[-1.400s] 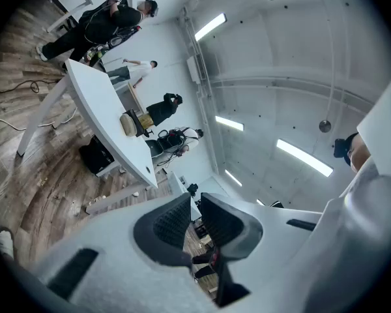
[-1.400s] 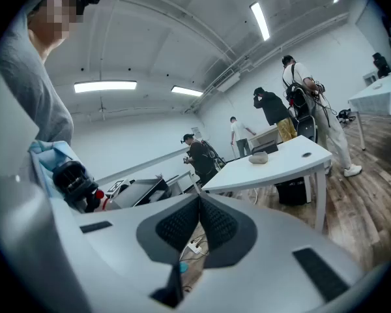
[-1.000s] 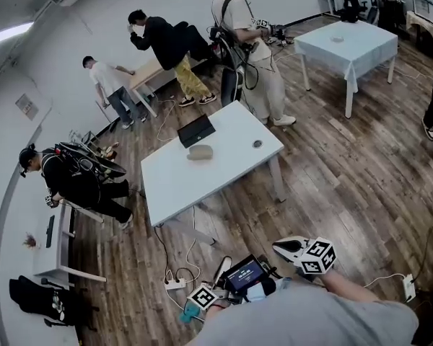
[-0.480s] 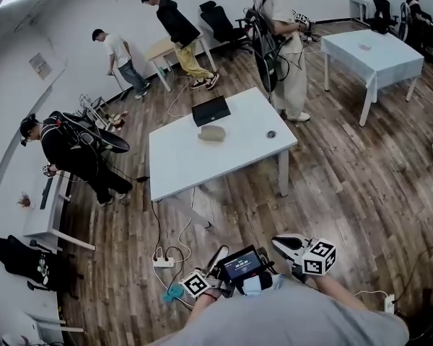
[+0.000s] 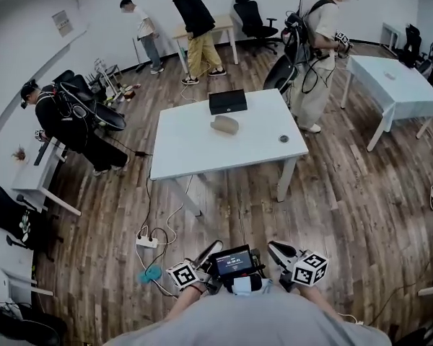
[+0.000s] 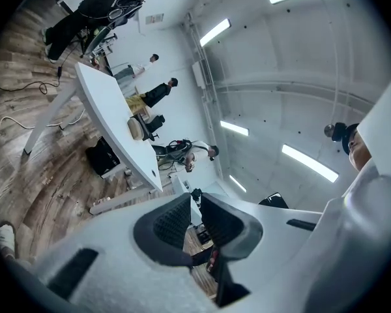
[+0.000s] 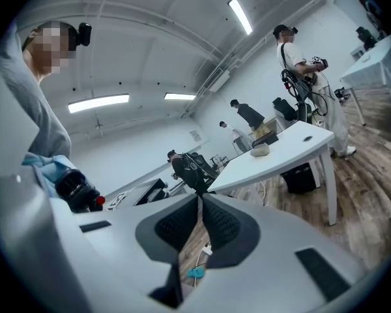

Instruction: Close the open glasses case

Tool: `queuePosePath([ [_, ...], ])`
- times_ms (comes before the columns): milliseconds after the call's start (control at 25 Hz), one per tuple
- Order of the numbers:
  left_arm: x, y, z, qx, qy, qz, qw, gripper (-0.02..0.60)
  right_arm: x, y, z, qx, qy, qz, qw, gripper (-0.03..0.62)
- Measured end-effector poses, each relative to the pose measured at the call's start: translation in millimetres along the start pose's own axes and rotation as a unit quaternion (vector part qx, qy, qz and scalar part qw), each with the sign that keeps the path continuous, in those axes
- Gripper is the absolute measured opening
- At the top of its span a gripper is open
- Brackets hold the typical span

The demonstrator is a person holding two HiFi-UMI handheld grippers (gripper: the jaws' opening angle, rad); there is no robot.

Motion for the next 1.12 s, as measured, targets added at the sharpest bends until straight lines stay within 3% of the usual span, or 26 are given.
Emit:
queuePosePath([
  [240, 11, 28, 25, 0.023, 0.021, -0.038, 0.9988, 0.051, -37, 5, 0, -0.006, 0.020, 0.016, 1.000, 0.034],
  [480, 0, 89, 72, 0.044, 0.033, -0.067, 0.9963, 0.051, -98, 24, -19, -0.007, 0.009, 0.028, 1.000, 0.034],
  [840, -20, 197, 130, 0.014, 0.004, -0.048, 0.9987, 0.051, -208, 61, -35, -0.003, -0.025, 0.006, 1.000, 0.034],
  [1000, -33, 230, 152, 0.031, 0.001, -0.075, 0.9967, 0.051, -228, 68, -44, 0.028, -0.043, 0.044, 0.998, 0.034],
  [1120, -44, 247, 161, 0.045, -0.008, -0.100, 0.9939, 0.051, -239, 79, -61, 0.019, -0.058, 0.038, 0.997, 0.034],
])
Point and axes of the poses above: the fingertips, and each gripper's own axes: x backward along the fingers, z to its left, y out of its top, the point moved 4 cm from there along x, backward along the fingers
